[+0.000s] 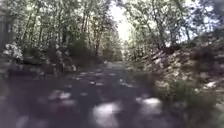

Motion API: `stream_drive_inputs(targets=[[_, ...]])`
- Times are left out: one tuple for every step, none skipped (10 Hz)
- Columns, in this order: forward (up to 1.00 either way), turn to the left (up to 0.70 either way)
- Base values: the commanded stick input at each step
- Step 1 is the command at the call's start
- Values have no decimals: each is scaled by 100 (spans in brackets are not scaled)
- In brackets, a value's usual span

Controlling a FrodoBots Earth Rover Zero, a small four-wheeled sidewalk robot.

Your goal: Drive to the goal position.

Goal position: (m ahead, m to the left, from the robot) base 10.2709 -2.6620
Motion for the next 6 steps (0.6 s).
stream_drive_inputs(targets=[[45,0],[45,0],[45,0],[45,0],[45,0],[45,0]])
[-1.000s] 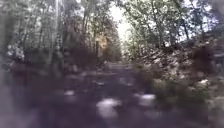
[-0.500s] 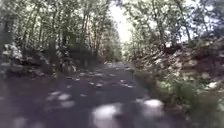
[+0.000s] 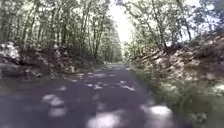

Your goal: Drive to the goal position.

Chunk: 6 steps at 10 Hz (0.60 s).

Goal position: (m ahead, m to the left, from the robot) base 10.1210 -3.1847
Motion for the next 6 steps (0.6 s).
stream_drive_inputs(targets=[[45,0],[45,0],[45,0],[45,0],[45,0],[45,0]])
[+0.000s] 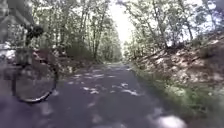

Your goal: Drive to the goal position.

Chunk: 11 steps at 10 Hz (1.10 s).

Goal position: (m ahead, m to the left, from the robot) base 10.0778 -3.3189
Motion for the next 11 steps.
stream_drive_inputs(targets=[[45,0],[45,0],[45,0],[45,-17],[45,0],[45,0],[45,0],[45,0],[45,0],[45,0],[45,0]])
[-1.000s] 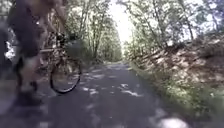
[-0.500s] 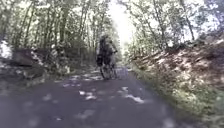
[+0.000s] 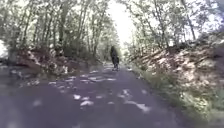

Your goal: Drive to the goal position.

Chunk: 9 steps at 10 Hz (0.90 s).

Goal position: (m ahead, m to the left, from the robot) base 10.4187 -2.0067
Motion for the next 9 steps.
stream_drive_inputs(targets=[[45,-4],[45,-26],[45,-27],[45,-27],[45,-27],[45,-27],[45,-13],[45,0],[45,0]])
